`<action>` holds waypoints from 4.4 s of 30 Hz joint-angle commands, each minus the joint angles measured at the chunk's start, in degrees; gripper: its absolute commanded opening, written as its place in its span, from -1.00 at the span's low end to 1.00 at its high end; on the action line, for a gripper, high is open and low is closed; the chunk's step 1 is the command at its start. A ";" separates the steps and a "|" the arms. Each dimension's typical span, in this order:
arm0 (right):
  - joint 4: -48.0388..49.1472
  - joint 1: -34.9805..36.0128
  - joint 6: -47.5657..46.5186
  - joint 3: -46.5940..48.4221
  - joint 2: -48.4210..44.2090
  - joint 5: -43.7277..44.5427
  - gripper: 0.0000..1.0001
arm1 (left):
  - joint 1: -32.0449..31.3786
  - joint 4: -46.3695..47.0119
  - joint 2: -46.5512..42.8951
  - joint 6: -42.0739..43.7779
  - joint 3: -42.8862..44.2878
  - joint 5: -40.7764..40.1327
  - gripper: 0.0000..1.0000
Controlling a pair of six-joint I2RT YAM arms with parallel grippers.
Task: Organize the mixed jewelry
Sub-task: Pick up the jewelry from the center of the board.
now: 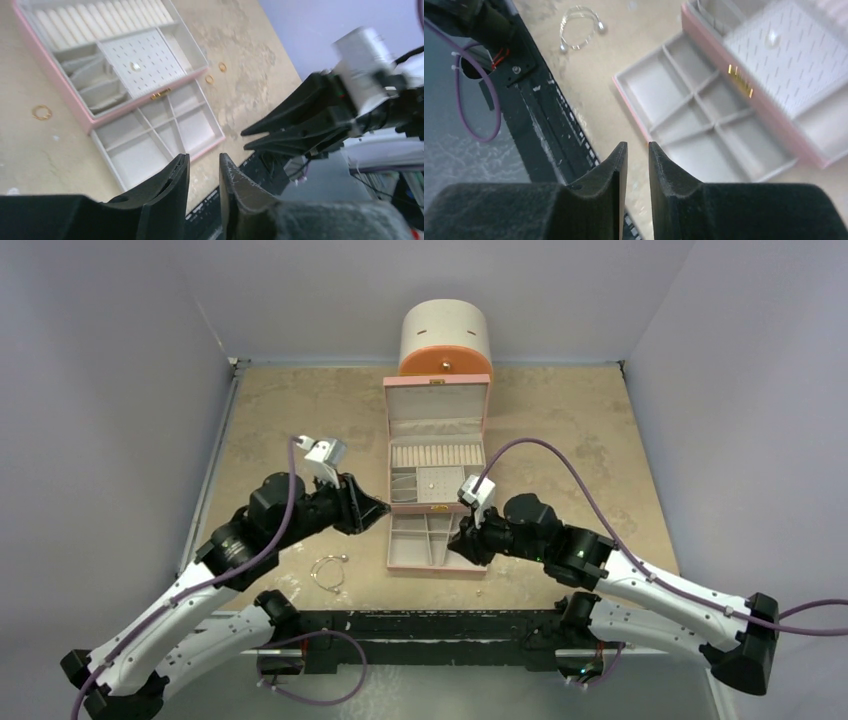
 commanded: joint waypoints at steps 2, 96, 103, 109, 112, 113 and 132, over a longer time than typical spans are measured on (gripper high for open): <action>-11.67 0.01 26.09 -3.17 -1.37 6.77 -0.47 | 0.35 -1.01 -4.34 6.65 3.31 -11.61 -0.37; -4.59 17.19 -59.71 11.83 11.39 -13.31 -1.00 | 0.34 0.88 2.18 5.53 -1.97 25.40 -0.21; -9.94 17.15 -65.65 16.28 14.77 -11.35 -1.00 | 0.35 1.97 3.85 5.03 -2.55 29.99 -0.19; -9.79 17.19 -68.87 16.07 14.77 -11.42 -1.00 | 0.34 1.58 5.15 4.96 -3.52 30.87 -0.19; -9.76 17.15 -70.41 16.26 14.62 -11.22 -1.00 | 0.40 1.72 6.03 4.78 -3.88 31.61 -0.19; -9.67 17.14 -70.82 16.26 14.57 -10.96 -1.00 | 0.40 1.66 6.29 4.74 -3.88 31.77 -0.18; -3.72 17.15 -68.18 12.31 12.61 -8.84 -1.00 | 0.34 3.24 5.07 2.62 -5.96 33.79 -0.27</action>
